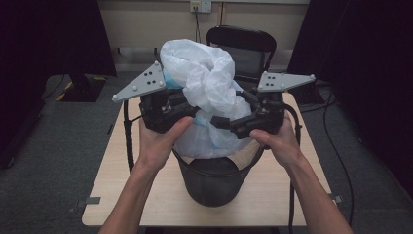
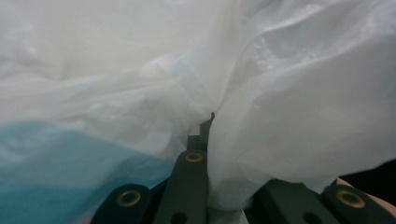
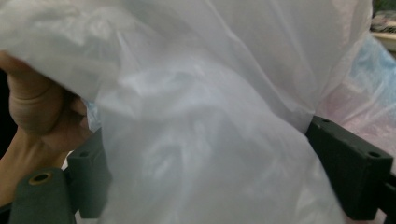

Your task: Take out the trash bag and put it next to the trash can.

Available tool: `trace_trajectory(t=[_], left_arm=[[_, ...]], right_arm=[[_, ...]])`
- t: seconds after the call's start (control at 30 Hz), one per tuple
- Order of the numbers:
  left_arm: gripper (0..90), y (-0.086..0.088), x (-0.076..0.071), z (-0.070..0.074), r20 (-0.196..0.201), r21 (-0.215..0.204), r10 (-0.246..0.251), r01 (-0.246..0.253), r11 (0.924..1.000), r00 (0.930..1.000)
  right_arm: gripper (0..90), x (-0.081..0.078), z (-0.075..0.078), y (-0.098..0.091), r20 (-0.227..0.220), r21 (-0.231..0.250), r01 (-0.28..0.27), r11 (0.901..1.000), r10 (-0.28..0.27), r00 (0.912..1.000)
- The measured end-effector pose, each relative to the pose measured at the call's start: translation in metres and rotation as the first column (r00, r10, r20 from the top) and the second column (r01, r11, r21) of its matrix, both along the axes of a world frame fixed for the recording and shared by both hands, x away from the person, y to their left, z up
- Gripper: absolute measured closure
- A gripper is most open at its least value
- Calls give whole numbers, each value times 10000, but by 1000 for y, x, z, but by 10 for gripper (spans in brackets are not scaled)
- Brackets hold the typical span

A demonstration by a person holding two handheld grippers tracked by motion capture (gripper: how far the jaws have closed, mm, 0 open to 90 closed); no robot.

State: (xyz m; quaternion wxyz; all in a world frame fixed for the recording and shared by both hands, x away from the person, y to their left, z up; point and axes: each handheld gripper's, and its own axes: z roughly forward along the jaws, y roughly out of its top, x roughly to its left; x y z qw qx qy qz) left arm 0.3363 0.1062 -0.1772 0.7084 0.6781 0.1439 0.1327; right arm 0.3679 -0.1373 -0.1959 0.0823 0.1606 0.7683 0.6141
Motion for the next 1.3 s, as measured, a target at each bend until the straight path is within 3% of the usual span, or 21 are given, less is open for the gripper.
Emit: trace_trajectory(t=[0.07, 0.17, 0.33, 0.4, 0.53, 0.63, 0.73, 0.93, 1.1, 1.2, 1.3], left_arm=[[896, 1, 0, -1, -46, -9, 49, -49, 10000, 10000], [897, 4, 2, -2, -157, -121, -4, 2, 9999, 9999], [897, 1, 5, -7, -224, 27, 75, -74, 10000, 9997], [897, 1, 7, -9, -349, -64, 93, -95, 9999, 9993], [897, 3, 7, -10, -311, -123, 95, -99, 9999, 9995], [896, 0, 6, -10, -281, 53, 113, -111, 9999, 9995], [896, -2, 6, -12, -257, 84, 37, -35, 10000, 9997], [884, -3, 7, -15, -247, -136, -232, 229, 9996, 9994], [746, -5, 5, -15, -222, -236, -88, 82, 9997, 9997], [583, -4, 6, -16, -363, -372, 307, -321, 9988, 9989], [518, -2, 8, -18, -374, -382, 496, -510, 9980, 9981]], right_arm=[[126, 4, -3, 5, -222, -87, -178, 9998, 176, 9996], [142, 7, -6, 9, -178, -174, -198, 9997, 195, 9997], [233, 3, -11, 24, 196, -1079, 232, 9939, -212, 9996], [289, 4, -13, 29, 166, -1201, 591, 9910, -575, 9982], [500, 6, -14, 27, -2, -991, 425, 9942, -428, 9991], [631, 11, -15, 25, -417, -817, 150, 9965, -184, 9990], [717, 13, -14, 22, -680, -783, 177, 9968, -231, 9974], [830, 12, -13, 18, -616, -482, 532, 9974, -561, 9965], [855, 12, -9, 11, -514, 48, 739, 9973, -736, 9960], [861, 13, -8, 7, -475, 236, 822, 9963, -810, 9956], [863, 13, -8, 5, -472, 316, 821, 9961, -806, 9956]])
